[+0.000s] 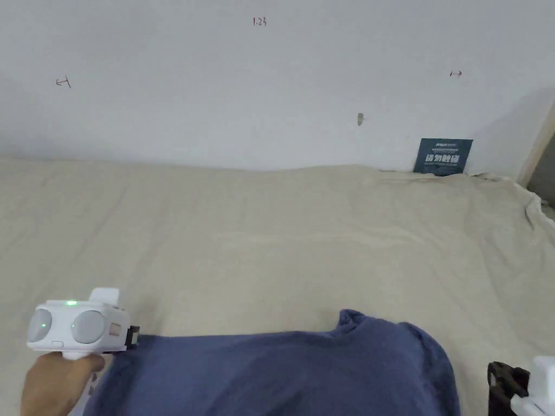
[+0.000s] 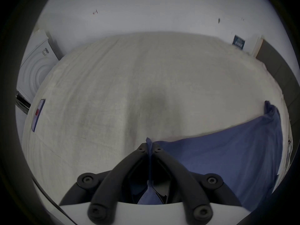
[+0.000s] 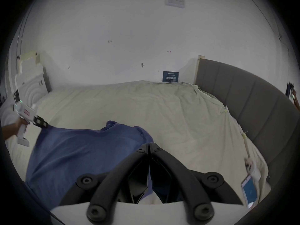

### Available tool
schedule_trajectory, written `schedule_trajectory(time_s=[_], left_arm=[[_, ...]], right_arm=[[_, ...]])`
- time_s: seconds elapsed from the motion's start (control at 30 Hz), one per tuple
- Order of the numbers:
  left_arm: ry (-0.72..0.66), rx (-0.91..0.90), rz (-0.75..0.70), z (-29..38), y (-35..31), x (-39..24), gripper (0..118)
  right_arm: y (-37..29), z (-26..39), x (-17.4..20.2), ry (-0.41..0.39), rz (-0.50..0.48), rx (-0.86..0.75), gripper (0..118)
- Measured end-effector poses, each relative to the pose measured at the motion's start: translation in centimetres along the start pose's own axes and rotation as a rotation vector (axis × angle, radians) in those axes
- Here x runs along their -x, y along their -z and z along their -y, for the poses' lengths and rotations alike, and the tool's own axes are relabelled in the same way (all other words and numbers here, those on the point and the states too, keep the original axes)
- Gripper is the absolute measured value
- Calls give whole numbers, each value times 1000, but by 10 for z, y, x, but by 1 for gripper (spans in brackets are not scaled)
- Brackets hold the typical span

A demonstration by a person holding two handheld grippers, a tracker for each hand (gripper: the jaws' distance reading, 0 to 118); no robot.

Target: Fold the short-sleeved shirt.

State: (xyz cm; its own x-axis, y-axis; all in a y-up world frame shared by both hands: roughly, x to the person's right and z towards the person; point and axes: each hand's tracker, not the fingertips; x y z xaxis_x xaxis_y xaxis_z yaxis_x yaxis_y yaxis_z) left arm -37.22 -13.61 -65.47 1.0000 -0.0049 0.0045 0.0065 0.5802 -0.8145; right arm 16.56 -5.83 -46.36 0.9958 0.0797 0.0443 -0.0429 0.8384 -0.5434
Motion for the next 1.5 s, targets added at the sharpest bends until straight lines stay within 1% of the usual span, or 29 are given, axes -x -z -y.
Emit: schedule_trajectory(time_s=[0.03, 0.07, 0.1, 0.13, 0.17, 0.2, 0.37, 0.47, 0.53, 0.6, 0.63, 0.67, 0.7, 0.73, 0.77, 0.8, 0.83, 0.87, 0.9, 0.93, 1.0, 1.03, 1.1, 1.23, 1.33, 1.43, 1.5], left_arm=[[-1, -34, 24, 1, -14, 0, 0], [4, -59, 47, 2, -25, 0, 0], [10, -70, 63, 4, -34, 1, 0], [10, -87, 67, 6, -45, 2, 0], [14, -101, 76, 9, -53, 2, 0], [14, -113, 86, 11, -62, 2, 0], [17, -147, 116, 18, -92, 6, 0], [22, -154, 113, 20, -104, 3, 0], [14, -151, 117, 21, -107, 5, 0], [9, -151, 124, 20, -98, 8, 0], [7, -151, 124, 20, -98, 8, 0], [6, -152, 124, 20, -98, 8, 0], [6, -151, 124, 19, -98, 9, 0], [7, -151, 122, 19, -97, 9, 0], [8, -152, 122, 19, -97, 10, 0], [2, -152, 124, 19, -98, 10, 0], [-6, -153, 124, 18, -98, 11, 0], [-13, -157, 124, 19, -100, 12, 0], [-18, -162, 123, 19, -102, 13, 0], [-25, -169, 117, 20, -105, 14, 0], [-37, -183, 108, 20, -118, 14, 0], [-47, -192, 103, 20, -124, 16, 0], [-72, -221, 95, 19, -143, 18, 0], [-114, -284, 86, 11, -184, 24, 0], [-122, -341, 85, 2, -221, 25, 0], [-102, -411, 70, -11, -259, 23, 0], [-93, -461, 68, -22, -279, 26, 0]], right_arm=[[13, -6, 1, -35, 7, 12, 6], [27, -13, 2, -38, 1, 41, 22], [40, -17, 0, -47, -4, 76, 54], [57, -22, -2, -26, -31, 91, 76], [70, -25, -2, -23, -47, 109, 93], [85, -27, -1, -25, -38, 148, 101], [153, -24, 3, -38, -29, 299, 99], [183, -12, 1, 43, -21, 383, 87], [187, -5, 11, 27, 7, 425, 84], [194, 4, 14, 15, 7, 457, 71], [189, 7, 18, 28, -11, 463, 64], [187, 10, 19, 63, -34, 465, 64], [181, 10, 21, 115, -59, 437, 52], [177, 9, 24, 129, -44, 416, 42], [182, 11, 19, 108, -75, 414, 28], [180, 10, 20, 94, -100, 398, 5], [174, 7, 24, 60, -53, 387, 5], [168, 4, 24, 25, -72, 372, 5], [160, 2, 24, 22, -83, 352, 5], [150, -4, 21, 27, -86, 334, 5], [127, -17, 12, 61, -124, 274, 5], [118, -24, 4, 65, -144, 254, 5], [88, -43, -6, 58, -191, 193, 5], [23, -76, -12, 47, -242, 87, 5], [-16, -101, -20, 44, -257, -15, 5], [-52, -126, -28, 57, -241, -122, 5], [-73, -143, -32, 60, -250, -176, 5]])
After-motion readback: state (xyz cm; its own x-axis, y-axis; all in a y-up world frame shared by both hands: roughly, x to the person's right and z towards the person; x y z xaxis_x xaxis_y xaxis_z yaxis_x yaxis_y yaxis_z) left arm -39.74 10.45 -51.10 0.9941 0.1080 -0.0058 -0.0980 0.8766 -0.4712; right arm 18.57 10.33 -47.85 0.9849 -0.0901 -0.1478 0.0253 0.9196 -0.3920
